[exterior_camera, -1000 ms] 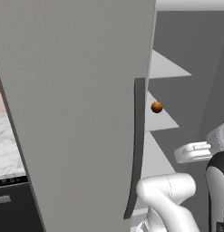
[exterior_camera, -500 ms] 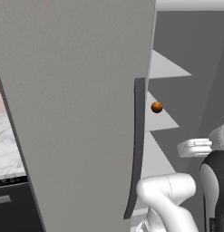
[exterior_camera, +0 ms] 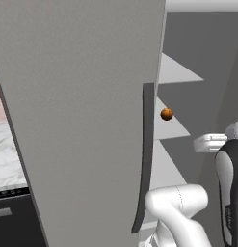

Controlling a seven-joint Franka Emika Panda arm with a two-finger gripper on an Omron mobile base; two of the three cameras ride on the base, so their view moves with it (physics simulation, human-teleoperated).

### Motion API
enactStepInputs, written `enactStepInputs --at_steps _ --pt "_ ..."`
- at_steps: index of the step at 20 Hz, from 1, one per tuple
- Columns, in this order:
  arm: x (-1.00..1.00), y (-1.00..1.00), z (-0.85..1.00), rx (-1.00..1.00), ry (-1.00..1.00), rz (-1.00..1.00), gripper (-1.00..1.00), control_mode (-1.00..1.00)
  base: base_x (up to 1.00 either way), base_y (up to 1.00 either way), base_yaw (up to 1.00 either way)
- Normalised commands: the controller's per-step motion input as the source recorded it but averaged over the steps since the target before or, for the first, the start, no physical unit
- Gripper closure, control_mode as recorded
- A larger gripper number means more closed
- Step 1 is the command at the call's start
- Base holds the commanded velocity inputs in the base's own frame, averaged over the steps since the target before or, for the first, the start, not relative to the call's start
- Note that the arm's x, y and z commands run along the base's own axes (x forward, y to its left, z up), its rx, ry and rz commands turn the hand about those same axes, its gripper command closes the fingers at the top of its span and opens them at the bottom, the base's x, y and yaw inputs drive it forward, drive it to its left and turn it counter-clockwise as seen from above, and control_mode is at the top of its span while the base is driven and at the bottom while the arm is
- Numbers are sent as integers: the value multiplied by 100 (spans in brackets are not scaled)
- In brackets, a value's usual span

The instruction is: Take the tangerine, steak, and orange from the freezer and place them in the bowl on the counter.

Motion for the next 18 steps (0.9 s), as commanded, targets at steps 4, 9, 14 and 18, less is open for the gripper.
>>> enactStepInputs --at_steps 4,9,14,18 --pt "52 -7 -8 0 0 0 -100 -100 0 0 0" --pt "50 -2 -15 0 -2 0 -100 -100 0 0 0" --pt "47 0 -6 0 -1 0 -100 -100 0 0 0" --pt "52 0 -6 0 0 0 -100 -100 0 0 0"
